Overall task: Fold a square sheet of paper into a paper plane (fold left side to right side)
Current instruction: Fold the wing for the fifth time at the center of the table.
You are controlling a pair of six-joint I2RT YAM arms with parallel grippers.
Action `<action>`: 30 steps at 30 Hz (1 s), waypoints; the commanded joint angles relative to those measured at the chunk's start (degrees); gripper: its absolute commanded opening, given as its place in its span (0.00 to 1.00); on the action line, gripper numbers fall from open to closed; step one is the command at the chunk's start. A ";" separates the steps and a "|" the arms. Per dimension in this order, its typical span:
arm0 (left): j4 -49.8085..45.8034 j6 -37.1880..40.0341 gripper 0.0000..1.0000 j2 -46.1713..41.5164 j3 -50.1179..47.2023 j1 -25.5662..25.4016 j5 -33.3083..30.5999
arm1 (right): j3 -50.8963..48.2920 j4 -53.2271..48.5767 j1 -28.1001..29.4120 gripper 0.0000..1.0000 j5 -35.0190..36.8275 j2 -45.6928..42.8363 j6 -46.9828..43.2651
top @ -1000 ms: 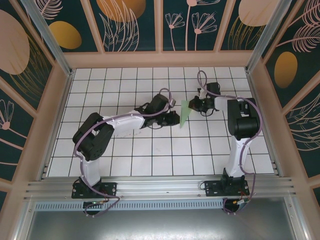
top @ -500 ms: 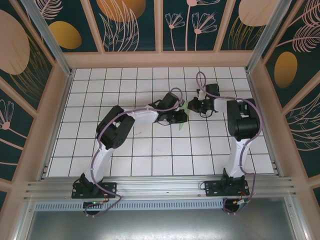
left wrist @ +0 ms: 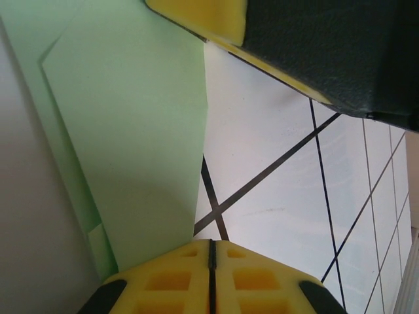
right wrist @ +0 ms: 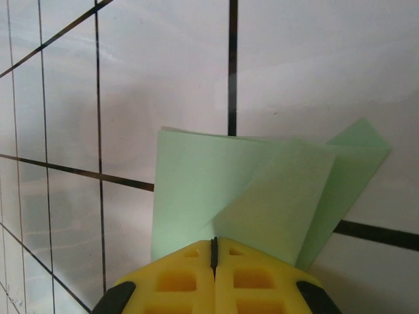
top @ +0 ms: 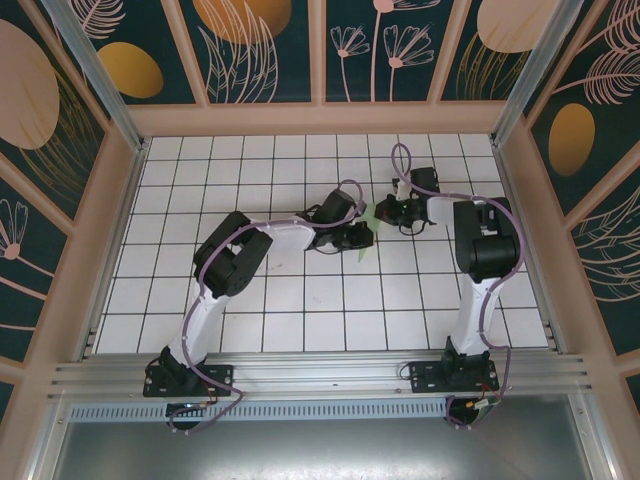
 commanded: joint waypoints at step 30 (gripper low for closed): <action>-5.66 -2.49 0.08 1.75 -6.69 -0.35 -2.70 | 6.33 -7.00 -1.82 0.00 4.62 3.15 -4.05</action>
